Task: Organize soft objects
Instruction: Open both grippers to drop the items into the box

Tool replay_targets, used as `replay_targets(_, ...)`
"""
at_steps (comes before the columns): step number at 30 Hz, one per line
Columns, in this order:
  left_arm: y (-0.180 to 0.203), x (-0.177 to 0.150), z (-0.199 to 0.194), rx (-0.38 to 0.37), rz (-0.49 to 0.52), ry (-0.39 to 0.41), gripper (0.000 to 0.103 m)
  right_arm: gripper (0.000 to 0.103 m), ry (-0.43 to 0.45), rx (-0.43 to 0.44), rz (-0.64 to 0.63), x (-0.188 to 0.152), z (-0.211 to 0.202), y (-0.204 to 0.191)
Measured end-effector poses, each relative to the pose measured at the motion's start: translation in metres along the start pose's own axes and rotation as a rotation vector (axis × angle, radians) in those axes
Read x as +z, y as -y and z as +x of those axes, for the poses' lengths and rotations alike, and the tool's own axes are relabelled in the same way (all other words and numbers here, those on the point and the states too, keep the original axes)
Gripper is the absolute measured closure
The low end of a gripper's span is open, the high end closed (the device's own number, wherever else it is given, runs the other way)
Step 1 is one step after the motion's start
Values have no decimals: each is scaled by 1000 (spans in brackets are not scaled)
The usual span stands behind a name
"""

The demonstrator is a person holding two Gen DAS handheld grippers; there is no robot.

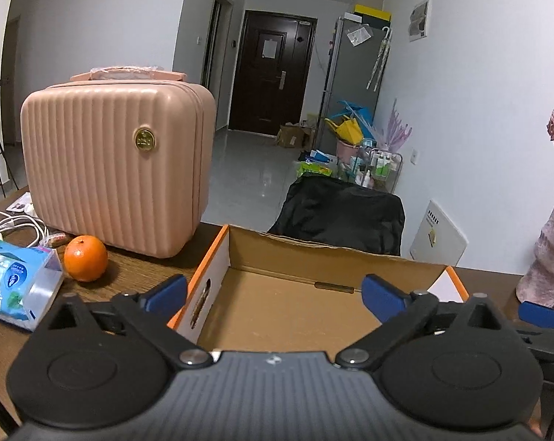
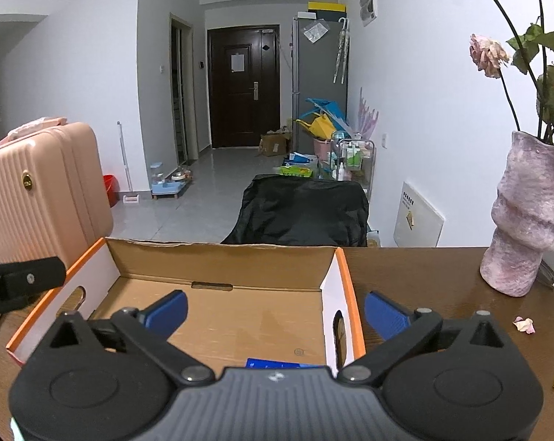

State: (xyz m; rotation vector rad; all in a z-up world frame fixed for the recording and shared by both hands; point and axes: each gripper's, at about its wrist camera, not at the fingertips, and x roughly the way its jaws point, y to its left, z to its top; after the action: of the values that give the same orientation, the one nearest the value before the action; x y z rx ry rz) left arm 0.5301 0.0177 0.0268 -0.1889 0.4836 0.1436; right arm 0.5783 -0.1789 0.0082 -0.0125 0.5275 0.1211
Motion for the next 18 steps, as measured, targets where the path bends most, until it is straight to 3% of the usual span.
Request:
replay_targets(12, -5, -3, -15, -6, 15, 17, 0, 0, 31, -4, -19, -4, -23, 3)
replay_targets(18, -20, -6, -9, 23, -2, -29, 0, 0, 49, -17, -49, -16, -40, 4)
